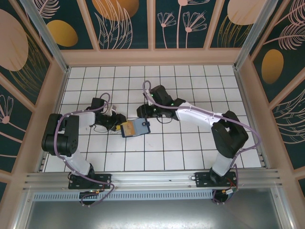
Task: Put the credit cards into the card holder
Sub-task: Flip over the card slot in the card holder.
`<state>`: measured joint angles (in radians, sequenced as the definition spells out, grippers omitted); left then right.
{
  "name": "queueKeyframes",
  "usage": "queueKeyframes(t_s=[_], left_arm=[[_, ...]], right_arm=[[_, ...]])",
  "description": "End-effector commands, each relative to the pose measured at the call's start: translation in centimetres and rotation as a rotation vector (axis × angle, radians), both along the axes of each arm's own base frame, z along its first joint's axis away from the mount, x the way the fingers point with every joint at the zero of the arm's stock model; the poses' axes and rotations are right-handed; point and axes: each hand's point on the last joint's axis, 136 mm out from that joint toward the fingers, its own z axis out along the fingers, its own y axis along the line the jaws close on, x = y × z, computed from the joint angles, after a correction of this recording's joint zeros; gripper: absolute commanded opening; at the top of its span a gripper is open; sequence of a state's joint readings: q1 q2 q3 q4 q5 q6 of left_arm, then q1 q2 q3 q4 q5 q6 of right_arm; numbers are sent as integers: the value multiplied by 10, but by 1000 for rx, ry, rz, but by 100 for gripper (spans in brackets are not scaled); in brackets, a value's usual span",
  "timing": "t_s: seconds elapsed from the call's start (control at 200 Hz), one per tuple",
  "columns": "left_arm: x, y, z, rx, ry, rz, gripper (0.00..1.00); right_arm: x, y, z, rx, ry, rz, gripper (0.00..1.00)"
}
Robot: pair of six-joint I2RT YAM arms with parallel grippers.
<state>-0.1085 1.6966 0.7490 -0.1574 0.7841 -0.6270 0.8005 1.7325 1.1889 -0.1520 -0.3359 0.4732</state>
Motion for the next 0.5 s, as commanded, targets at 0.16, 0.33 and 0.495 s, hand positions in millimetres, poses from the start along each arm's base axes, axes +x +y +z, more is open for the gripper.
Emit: queueKeyframes(t_s=[0.16,0.33,0.495], left_arm=[[-6,15,3,48,-9,45,38],[-8,16,4,55,-10,40,38],[-10,21,2,93,-18,35,31]], right_arm=[[-31,-2,-56,-148,84,-99,51],[-38,1,-79,-163,126,-74,55],[-29,2,-91,-207,120,-91,57]])
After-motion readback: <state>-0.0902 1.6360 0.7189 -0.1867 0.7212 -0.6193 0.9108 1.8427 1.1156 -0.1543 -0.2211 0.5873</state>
